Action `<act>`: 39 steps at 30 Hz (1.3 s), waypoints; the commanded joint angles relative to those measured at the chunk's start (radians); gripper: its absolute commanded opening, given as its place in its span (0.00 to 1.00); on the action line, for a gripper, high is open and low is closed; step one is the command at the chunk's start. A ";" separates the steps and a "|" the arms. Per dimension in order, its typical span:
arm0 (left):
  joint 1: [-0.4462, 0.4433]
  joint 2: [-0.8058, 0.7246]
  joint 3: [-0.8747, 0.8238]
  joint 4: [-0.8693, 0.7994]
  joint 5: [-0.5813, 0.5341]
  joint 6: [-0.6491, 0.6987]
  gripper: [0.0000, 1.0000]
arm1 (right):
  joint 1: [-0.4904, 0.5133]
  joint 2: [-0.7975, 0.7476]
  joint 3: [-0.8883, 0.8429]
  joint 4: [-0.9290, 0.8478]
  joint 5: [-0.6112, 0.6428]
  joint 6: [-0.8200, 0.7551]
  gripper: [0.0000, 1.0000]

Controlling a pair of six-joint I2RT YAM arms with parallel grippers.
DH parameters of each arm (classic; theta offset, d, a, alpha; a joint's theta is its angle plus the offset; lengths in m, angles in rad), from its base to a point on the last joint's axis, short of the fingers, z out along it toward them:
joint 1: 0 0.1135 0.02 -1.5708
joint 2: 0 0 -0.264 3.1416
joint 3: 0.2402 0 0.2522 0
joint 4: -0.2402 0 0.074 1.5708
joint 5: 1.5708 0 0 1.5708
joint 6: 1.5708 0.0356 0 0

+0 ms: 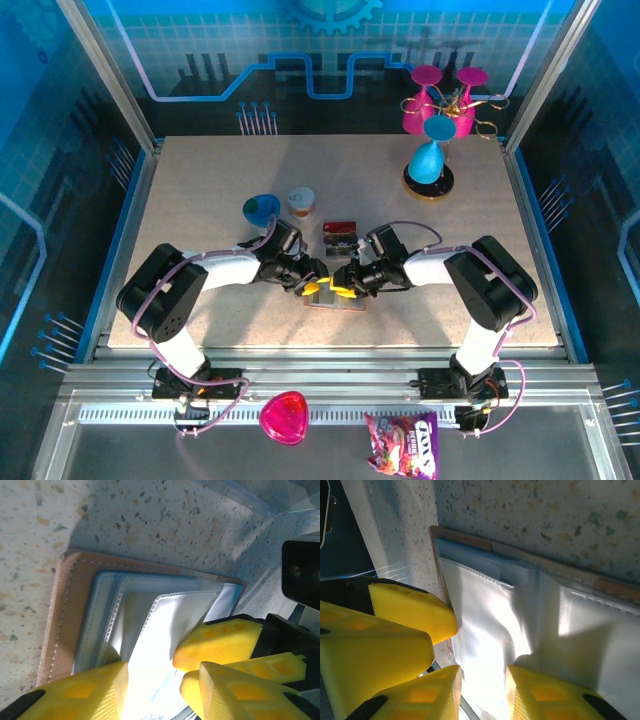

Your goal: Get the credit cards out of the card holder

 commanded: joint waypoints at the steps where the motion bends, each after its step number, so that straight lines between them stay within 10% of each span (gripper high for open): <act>1: -0.004 -0.025 0.011 -0.086 -0.046 0.014 0.44 | -0.015 0.013 -0.022 -0.009 0.004 0.009 0.30; 22: -0.030 0.013 0.048 -0.045 0.005 0.007 0.28 | -0.018 -0.003 -0.028 -0.011 -0.005 0.014 0.30; 39: -0.033 -0.018 0.084 -0.078 -0.003 0.027 0.35 | -0.071 -0.241 0.064 -0.329 0.084 -0.113 0.32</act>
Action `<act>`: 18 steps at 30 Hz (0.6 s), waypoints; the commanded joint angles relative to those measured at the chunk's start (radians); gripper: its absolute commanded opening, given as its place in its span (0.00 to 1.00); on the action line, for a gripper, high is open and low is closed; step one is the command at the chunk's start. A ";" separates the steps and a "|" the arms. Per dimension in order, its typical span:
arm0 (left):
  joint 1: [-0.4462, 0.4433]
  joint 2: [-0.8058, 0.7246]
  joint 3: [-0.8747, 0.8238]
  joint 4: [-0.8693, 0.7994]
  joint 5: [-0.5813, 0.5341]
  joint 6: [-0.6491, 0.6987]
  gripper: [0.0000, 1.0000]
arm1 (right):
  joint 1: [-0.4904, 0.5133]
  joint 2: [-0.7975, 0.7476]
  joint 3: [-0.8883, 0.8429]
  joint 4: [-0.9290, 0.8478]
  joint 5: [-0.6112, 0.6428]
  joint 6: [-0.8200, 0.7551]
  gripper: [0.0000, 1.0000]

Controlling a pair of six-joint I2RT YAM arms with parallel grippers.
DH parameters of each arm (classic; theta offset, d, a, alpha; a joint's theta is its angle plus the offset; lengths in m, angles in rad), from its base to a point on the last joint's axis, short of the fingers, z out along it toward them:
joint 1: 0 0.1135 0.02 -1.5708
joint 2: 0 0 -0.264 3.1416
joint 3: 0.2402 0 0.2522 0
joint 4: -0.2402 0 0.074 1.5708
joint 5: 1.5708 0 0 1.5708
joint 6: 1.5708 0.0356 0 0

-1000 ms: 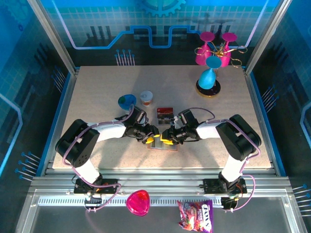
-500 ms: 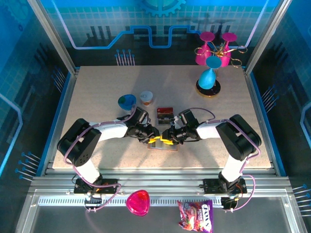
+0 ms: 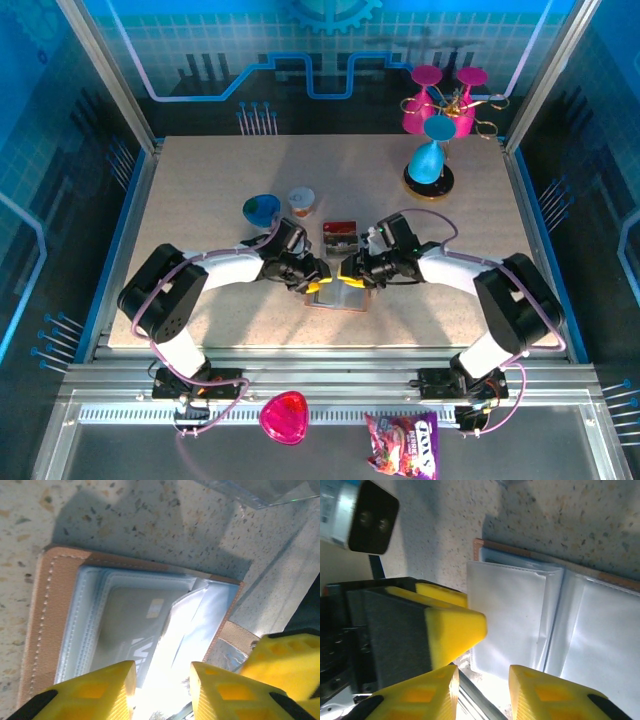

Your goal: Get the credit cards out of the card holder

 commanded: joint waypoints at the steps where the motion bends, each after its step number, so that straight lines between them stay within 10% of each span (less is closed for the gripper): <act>1: -0.009 -0.022 0.045 -0.038 0.013 0.021 0.36 | -0.027 -0.056 0.028 -0.129 0.036 -0.059 0.32; 18: -0.102 0.068 0.170 -0.030 0.040 -0.004 0.45 | -0.129 -0.231 -0.011 -0.262 0.091 -0.120 0.33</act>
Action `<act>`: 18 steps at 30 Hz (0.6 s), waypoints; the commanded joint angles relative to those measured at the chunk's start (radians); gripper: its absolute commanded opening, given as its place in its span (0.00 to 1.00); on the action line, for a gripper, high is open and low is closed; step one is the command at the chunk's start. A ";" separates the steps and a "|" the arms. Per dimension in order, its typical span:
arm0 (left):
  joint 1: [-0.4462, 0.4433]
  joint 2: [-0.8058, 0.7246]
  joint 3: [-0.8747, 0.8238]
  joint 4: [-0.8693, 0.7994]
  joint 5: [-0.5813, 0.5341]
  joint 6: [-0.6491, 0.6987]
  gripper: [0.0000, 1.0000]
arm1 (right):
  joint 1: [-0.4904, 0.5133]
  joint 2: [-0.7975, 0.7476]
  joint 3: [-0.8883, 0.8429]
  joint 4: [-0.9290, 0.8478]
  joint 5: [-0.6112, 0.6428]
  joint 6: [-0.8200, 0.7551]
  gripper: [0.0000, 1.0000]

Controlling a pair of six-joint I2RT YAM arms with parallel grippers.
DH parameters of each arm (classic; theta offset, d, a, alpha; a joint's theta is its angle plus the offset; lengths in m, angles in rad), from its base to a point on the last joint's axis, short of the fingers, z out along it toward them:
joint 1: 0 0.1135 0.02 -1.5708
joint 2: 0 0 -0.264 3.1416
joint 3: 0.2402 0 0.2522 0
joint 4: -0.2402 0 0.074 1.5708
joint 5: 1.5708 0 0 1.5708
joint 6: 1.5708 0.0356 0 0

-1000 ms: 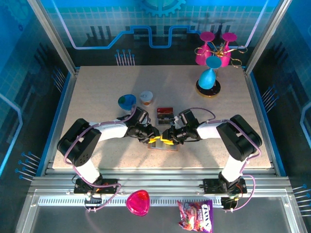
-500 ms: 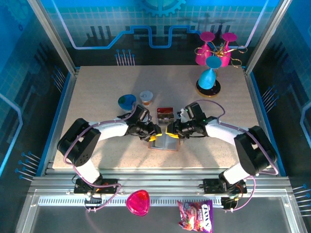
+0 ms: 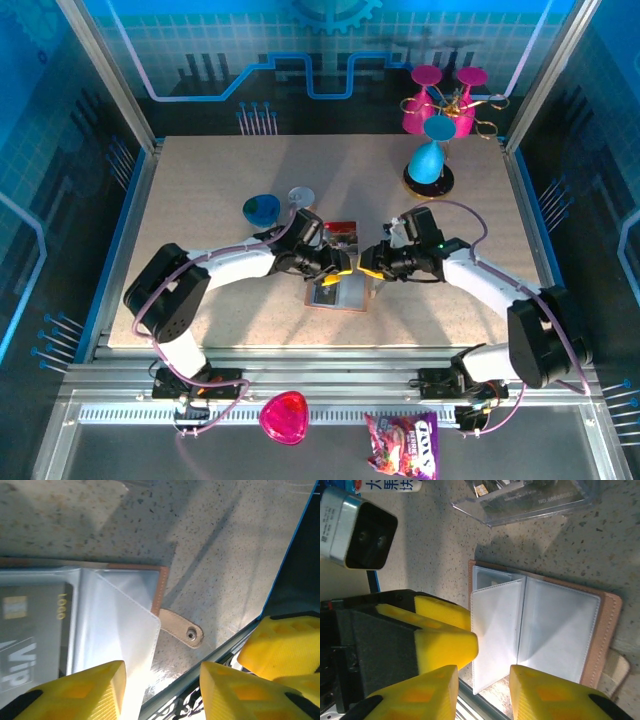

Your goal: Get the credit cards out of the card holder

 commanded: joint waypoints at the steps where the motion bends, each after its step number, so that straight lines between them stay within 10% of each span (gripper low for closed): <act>1: -0.021 0.045 0.028 -0.005 0.032 -0.008 0.45 | -0.024 -0.032 -0.020 -0.044 0.015 -0.022 0.33; 18: -0.032 0.084 0.027 0.051 0.049 -0.036 0.57 | -0.027 -0.031 -0.034 -0.026 -0.010 -0.010 0.33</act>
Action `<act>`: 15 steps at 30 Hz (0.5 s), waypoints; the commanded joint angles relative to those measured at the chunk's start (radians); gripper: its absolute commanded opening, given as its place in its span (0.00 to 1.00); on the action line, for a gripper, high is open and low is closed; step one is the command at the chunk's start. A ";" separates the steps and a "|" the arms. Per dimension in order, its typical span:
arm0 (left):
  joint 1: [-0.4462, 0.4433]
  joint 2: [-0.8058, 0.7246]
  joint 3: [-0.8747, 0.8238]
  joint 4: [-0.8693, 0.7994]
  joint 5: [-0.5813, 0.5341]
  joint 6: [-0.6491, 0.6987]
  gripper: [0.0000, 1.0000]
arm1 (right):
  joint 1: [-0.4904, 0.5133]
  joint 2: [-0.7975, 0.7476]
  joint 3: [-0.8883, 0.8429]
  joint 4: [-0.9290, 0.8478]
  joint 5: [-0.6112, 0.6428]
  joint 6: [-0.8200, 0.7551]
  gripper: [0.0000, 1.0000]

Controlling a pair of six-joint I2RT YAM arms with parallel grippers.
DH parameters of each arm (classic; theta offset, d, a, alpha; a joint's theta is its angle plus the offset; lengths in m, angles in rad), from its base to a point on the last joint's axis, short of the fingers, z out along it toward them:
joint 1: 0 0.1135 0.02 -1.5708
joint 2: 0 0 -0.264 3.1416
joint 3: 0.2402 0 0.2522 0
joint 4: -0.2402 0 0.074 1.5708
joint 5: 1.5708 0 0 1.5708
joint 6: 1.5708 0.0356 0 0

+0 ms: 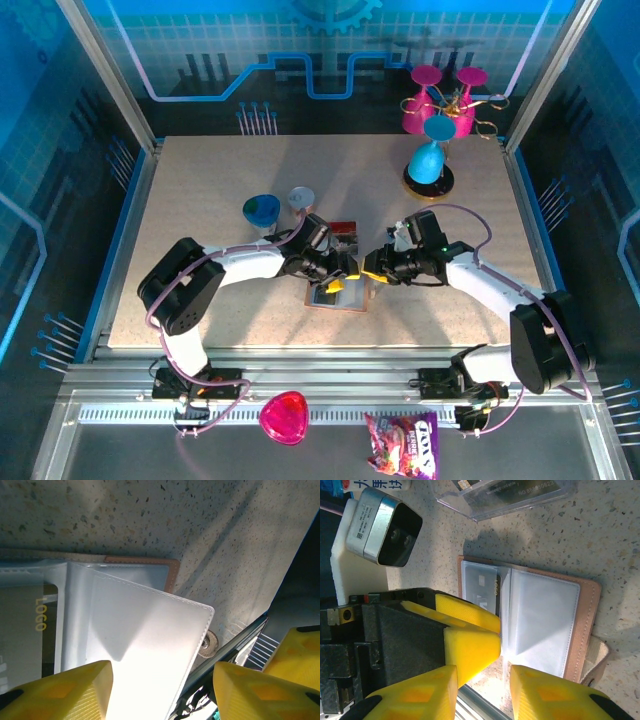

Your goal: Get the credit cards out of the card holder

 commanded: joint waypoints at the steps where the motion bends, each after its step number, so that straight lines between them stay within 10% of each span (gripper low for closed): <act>1: -0.006 0.013 0.018 0.014 0.025 -0.006 0.58 | -0.011 -0.006 -0.001 -0.009 -0.011 -0.003 0.33; 15: 0.031 -0.035 -0.008 -0.004 0.001 0.008 0.58 | 0.006 0.032 0.001 0.019 -0.032 0.008 0.33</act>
